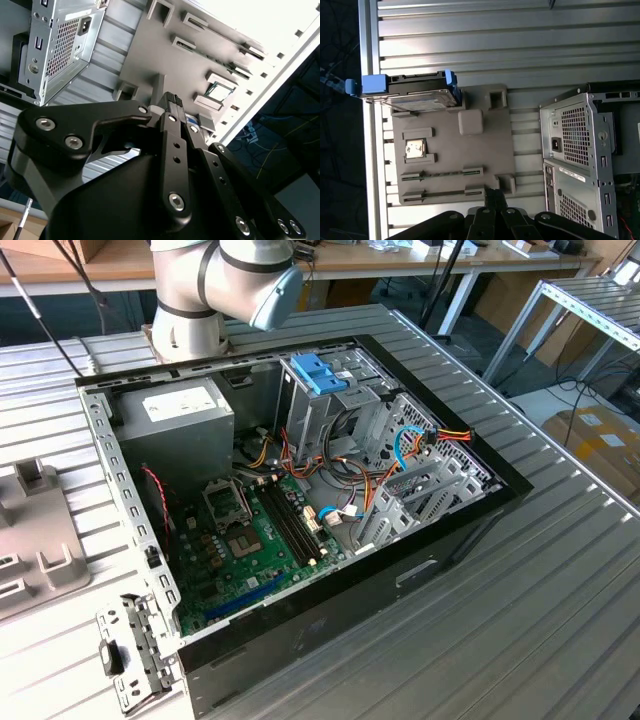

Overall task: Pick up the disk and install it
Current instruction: 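Reach for the disk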

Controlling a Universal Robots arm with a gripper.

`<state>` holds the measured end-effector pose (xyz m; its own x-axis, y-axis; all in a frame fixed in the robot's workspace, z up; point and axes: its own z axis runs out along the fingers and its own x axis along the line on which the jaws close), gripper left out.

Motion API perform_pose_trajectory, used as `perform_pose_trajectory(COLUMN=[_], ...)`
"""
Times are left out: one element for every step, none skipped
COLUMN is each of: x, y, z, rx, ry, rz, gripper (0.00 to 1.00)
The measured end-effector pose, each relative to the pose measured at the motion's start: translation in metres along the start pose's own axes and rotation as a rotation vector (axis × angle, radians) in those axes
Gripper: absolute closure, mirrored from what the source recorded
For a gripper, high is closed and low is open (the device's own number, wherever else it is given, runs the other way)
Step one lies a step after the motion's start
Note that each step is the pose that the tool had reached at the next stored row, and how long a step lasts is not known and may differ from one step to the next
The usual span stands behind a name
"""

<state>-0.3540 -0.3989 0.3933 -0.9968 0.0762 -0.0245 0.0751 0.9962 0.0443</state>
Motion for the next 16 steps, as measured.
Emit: perform_pose_trajectory(x=[0.0010,0.0024,0.0032,0.0040,0.0059,0.0068,0.0078,0.0090,0.0099,0.0109,0.0119,0.0131,0.0136,0.0151,0.0168,0.0184], y=[-0.0001,-0.0002,-0.0003,-0.0003,-0.0005,-0.0005,-0.0006,-0.0007,-0.0007,-0.0008,-0.0009,-0.0010,-0.0010,-0.0011,-0.0013,-0.0014], z=[0.0000,-0.0001,-0.0001,-0.0001,-0.0001,-0.0002,-0.0002,-0.0002,-0.0002,-0.0002,-0.0002,-0.0003,-0.0003,-0.0003,-0.0003,-0.0003], rx=[0.0000,0.0000,0.0000,0.0000,0.0000,0.0000,0.0000,0.0000,0.0000,0.0000,0.0000,0.0000,0.0000,0.0000,0.0000,0.0000], ry=[0.0000,0.0000,0.0000,0.0000,0.0001,0.0001,0.0001,0.0000,0.0000,0.0000,0.0000,0.0001,0.0001,0.0000,0.0000,0.0000], rz=[0.000,0.000,0.000,0.000,0.000,0.000,0.000,0.000,0.000,0.000,0.000,0.000,0.000,0.000,0.000,0.000], gripper=[0.89,0.89,0.89,0.89,0.89,0.89,0.89,0.89,0.89,0.89,0.89,0.89,0.89,0.89,0.89,0.89])
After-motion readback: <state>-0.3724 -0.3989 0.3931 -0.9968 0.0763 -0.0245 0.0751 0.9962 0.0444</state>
